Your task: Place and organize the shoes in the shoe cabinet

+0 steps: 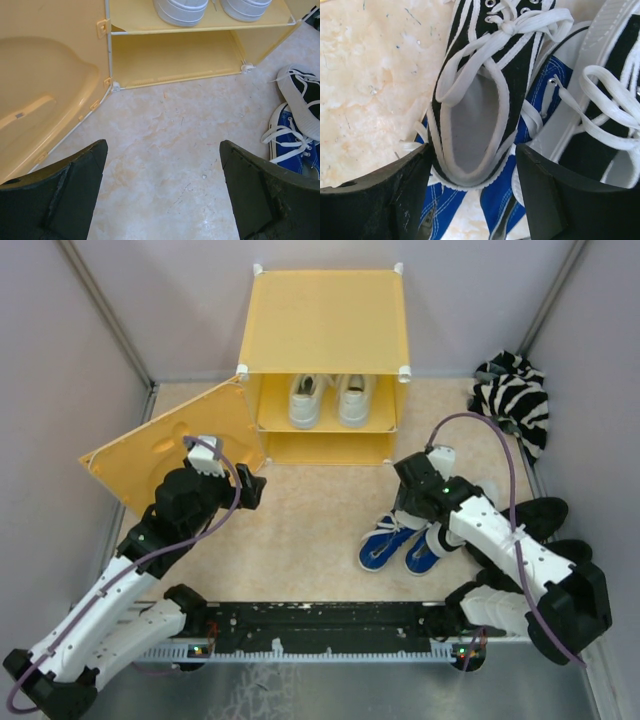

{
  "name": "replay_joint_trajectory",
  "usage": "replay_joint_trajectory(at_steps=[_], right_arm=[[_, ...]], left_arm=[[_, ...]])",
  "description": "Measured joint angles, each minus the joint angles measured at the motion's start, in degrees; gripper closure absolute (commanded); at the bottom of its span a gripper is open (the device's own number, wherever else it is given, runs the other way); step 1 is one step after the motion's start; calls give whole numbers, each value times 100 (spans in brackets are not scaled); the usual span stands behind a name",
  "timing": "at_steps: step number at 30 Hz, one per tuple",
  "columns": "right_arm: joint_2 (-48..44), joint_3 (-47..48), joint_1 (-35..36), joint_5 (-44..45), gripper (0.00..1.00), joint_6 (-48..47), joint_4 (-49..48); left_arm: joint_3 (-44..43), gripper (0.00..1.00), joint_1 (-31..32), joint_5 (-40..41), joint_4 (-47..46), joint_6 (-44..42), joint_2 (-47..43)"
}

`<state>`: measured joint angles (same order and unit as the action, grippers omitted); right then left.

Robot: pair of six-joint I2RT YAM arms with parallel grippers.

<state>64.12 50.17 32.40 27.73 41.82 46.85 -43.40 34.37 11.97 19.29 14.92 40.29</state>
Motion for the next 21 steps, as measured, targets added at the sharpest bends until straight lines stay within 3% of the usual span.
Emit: replay_joint_trajectory(at_steps=[2, 3, 6, 7, 17, 21], right_arm=[[70, -92, -81, -44, 44, 31, -155], [129, -122, -114, -70, 54, 50, -264], [175, -219, -144, -87, 96, 44, -450], [170, -264, -160, -37, 100, 90, -446], [-402, -337, -238, 109, 100, -120, -382], [-872, -114, 98, 197, 100, -177, 120]], left_arm=[[0, 1, 0, 0, 0, -7, 37], [0, 1, 0, 0, 0, -13, 61], [2, 1, 0, 0, -2, -24, 98], [4, 1, 0, 0, -2, -24, 103], [4, 1, 0, -4, -4, -24, 160], [4, 1, 0, -7, -2, -24, 157]])
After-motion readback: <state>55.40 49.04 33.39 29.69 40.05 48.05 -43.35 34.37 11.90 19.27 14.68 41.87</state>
